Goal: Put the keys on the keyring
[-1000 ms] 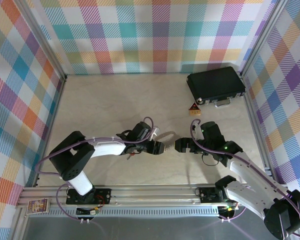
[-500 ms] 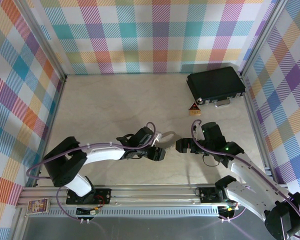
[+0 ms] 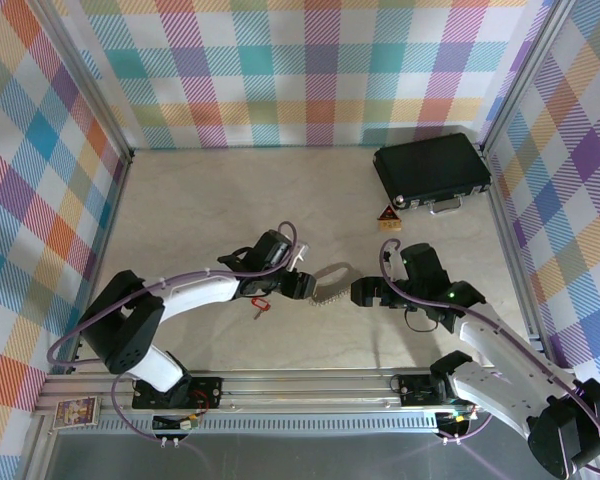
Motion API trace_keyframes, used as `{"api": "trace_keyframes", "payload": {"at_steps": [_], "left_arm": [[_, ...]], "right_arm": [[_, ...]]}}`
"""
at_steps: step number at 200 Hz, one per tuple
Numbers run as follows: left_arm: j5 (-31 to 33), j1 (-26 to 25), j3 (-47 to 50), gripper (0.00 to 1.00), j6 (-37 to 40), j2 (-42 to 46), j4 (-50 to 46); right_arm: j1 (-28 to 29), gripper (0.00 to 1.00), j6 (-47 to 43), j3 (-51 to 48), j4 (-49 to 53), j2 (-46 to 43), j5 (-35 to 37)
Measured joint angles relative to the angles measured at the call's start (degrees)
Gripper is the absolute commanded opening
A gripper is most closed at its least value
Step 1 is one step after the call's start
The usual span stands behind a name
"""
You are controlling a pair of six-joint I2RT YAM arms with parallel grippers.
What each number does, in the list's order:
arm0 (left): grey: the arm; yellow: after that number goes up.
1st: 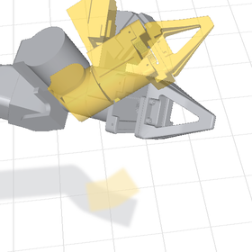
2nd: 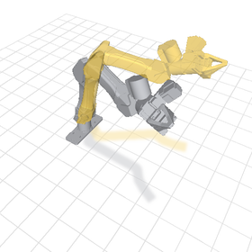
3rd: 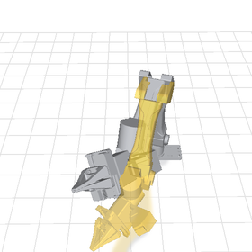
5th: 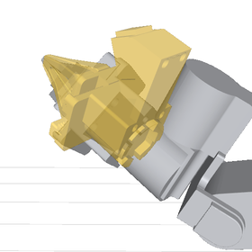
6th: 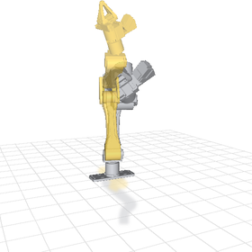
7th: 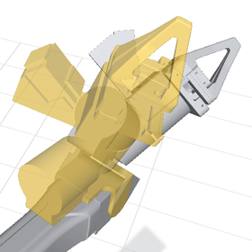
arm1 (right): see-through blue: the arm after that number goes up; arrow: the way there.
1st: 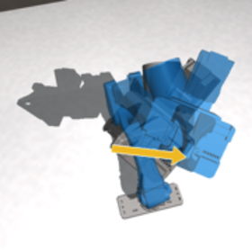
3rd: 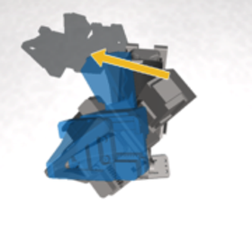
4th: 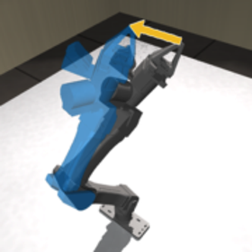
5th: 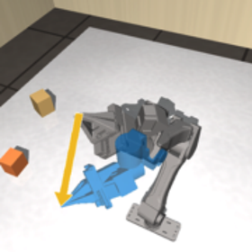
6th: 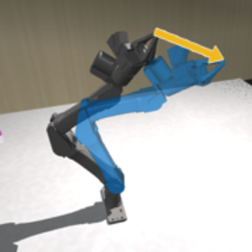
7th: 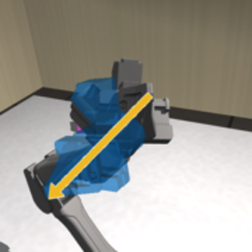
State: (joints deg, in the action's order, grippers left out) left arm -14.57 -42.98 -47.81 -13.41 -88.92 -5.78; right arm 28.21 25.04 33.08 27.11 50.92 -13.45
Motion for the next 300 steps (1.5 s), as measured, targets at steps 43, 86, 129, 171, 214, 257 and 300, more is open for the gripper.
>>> {"api": "trace_keyframes", "payload": {"at_steps": [43, 86, 129, 171, 214, 257, 300], "left_arm": [[-5.42, 1.57, 2.23, 0.52, -1.29, -2.64, 5.29], [-8.46, 3.41, 6.84, 0.48, -4.85, -2.60, 11.08], [-9.84, 4.87, 13.31, 0.46, -8.31, 3.78, 13.25], [-9.81, 5.20, 15.17, 0.46, -9.57, 16.57, 12.33], [-8.92, 5.81, 17.29, 0.47, -11.21, 25.40, 11.32], [-8.94, 6.38, 19.47, 0.49, -13.03, 29.22, 10.34], [-8.92, 6.38, 20.44, 0.49, -13.81, 32.52, 9.35]], "right_arm": [[0.00, 0.94, -2.10, 2.84, -0.13, 4.57, -2.29], [0.00, 0.80, -4.11, 5.38, -2.25, 12.20, -5.75], [0.70, 0.65, -6.82, 10.80, -4.04, 22.97, -8.20], [3.02, 0.55, -9.01, 17.40, -5.77, 33.11, -8.74], [5.51, 0.46, -9.90, 22.97, -6.71, 42.03, -8.70], [7.98, 0.41, -10.99, 26.84, -6.73, 48.63, -8.52], [9.38, 0.37, -11.02, 27.50, -6.56, 51.32, -8.48]]}}
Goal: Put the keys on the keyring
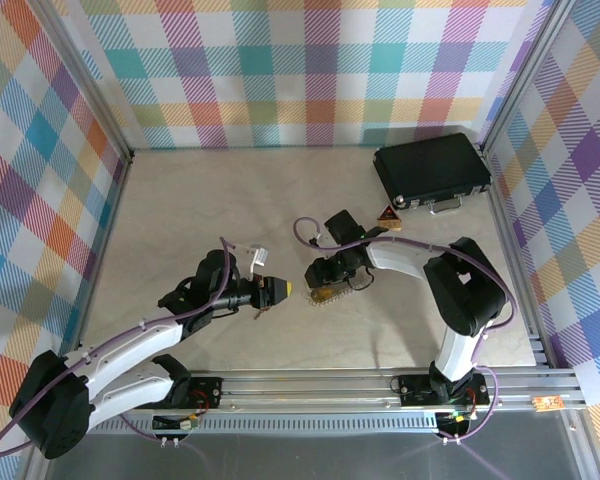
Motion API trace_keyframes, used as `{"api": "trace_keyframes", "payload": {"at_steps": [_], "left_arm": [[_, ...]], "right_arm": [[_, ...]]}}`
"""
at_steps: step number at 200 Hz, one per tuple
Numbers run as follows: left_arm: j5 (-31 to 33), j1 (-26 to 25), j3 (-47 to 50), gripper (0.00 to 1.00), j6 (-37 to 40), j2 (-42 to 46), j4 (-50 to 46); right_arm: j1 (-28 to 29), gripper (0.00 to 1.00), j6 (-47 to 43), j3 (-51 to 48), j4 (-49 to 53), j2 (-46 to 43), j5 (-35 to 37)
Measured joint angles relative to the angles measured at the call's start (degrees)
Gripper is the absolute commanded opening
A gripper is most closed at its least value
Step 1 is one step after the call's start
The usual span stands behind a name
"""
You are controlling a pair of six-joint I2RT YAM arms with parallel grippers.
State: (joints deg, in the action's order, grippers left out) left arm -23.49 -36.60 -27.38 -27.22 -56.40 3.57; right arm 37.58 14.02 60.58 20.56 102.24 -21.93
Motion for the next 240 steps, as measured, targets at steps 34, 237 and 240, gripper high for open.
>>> {"api": "trace_keyframes", "payload": {"at_steps": [34, 237, 240], "left_arm": [[-0.02, 0.02, 1.05, 0.49, -0.42, 1.16, -0.46], [-0.02, 0.02, 1.38, 0.50, -0.44, 1.40, -0.44], [-0.04, 0.02, 1.38, 0.50, -0.44, 1.40, -0.44]], "right_arm": [[0.63, 0.36, 0.00, 0.52, 0.07, 1.09, 0.26], [2.05, 0.32, -1.68, 0.61, 0.74, 1.99, 1.62], [2.08, 0.32, -1.68, 0.61, 0.74, 1.99, 1.64]]}}
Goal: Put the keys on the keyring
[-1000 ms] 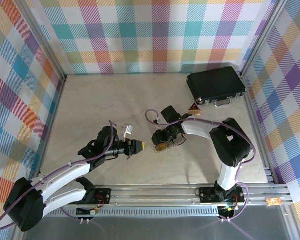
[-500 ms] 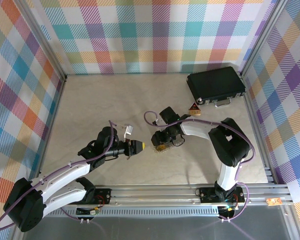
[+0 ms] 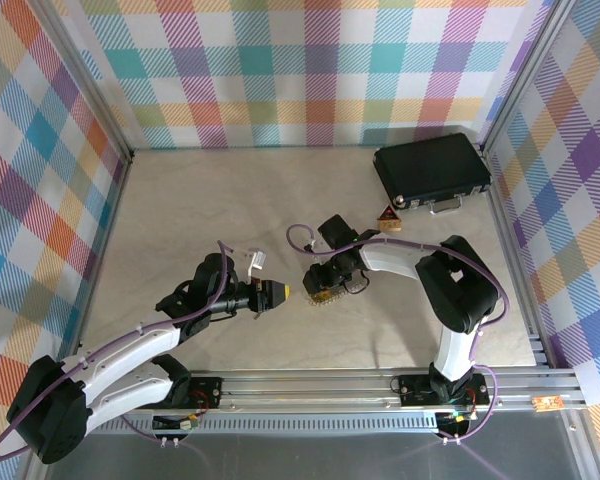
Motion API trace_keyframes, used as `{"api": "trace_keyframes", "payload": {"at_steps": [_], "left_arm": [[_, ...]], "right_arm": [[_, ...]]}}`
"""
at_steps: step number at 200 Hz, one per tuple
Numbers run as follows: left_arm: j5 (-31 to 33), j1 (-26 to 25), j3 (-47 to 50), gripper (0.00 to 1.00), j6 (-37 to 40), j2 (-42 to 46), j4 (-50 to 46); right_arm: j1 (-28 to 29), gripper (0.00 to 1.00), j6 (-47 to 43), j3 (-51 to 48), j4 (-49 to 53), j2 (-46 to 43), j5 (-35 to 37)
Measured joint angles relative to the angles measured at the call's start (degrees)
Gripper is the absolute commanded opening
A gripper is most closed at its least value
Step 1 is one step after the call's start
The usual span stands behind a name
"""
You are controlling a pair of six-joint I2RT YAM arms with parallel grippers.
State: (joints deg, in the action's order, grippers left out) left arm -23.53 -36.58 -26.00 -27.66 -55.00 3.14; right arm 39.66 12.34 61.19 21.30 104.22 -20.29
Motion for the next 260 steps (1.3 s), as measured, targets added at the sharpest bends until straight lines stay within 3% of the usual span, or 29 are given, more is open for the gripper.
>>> {"api": "trace_keyframes", "payload": {"at_steps": [72, 260], "left_arm": [[0.00, 0.00, 0.00, 0.50, 0.00, 0.00, 0.00], [0.00, 0.00, 0.15, 0.50, -0.02, 0.02, 0.02]], "right_arm": [[0.17, 0.32, -0.85, -0.87, 0.22, 0.11, 0.31], [0.92, 0.18, -0.87, -1.25, 0.13, 0.26, 0.28]]}}
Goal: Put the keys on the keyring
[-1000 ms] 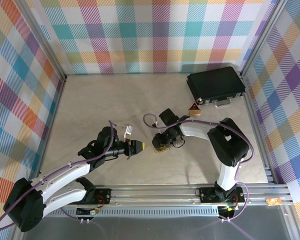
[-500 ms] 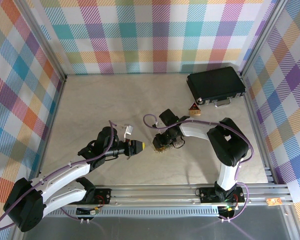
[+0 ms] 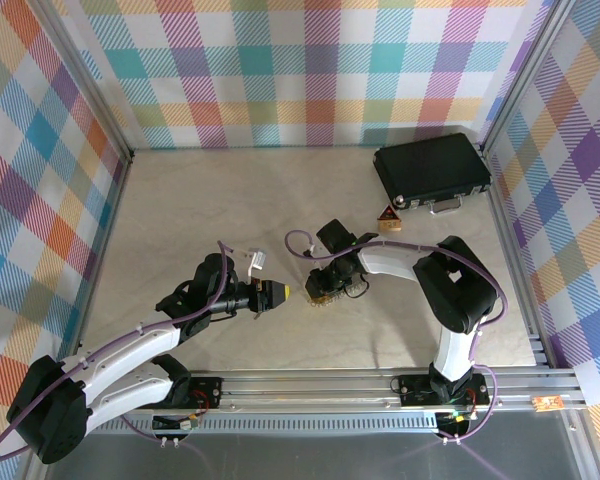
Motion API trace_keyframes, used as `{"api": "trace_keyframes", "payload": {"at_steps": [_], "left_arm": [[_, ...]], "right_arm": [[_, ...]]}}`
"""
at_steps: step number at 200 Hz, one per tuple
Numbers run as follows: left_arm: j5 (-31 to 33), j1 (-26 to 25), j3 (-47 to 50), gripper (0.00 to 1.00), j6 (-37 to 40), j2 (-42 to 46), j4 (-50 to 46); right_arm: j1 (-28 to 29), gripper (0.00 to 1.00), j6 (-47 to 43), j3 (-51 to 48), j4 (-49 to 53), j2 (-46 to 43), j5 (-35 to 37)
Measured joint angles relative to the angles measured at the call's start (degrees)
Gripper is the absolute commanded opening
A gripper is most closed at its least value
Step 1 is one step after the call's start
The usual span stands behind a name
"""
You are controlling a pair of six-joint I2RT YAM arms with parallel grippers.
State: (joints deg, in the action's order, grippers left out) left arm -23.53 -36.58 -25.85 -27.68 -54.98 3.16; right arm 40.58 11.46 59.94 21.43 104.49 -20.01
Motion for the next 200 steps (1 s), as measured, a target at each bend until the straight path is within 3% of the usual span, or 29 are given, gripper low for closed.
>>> {"api": "trace_keyframes", "payload": {"at_steps": [200], "left_arm": [[0.02, 0.00, 0.22, 0.50, 0.00, 1.27, -0.04]], "right_arm": [[1.14, 0.14, -1.79, -0.37, -0.42, 0.00, -0.26]]}}
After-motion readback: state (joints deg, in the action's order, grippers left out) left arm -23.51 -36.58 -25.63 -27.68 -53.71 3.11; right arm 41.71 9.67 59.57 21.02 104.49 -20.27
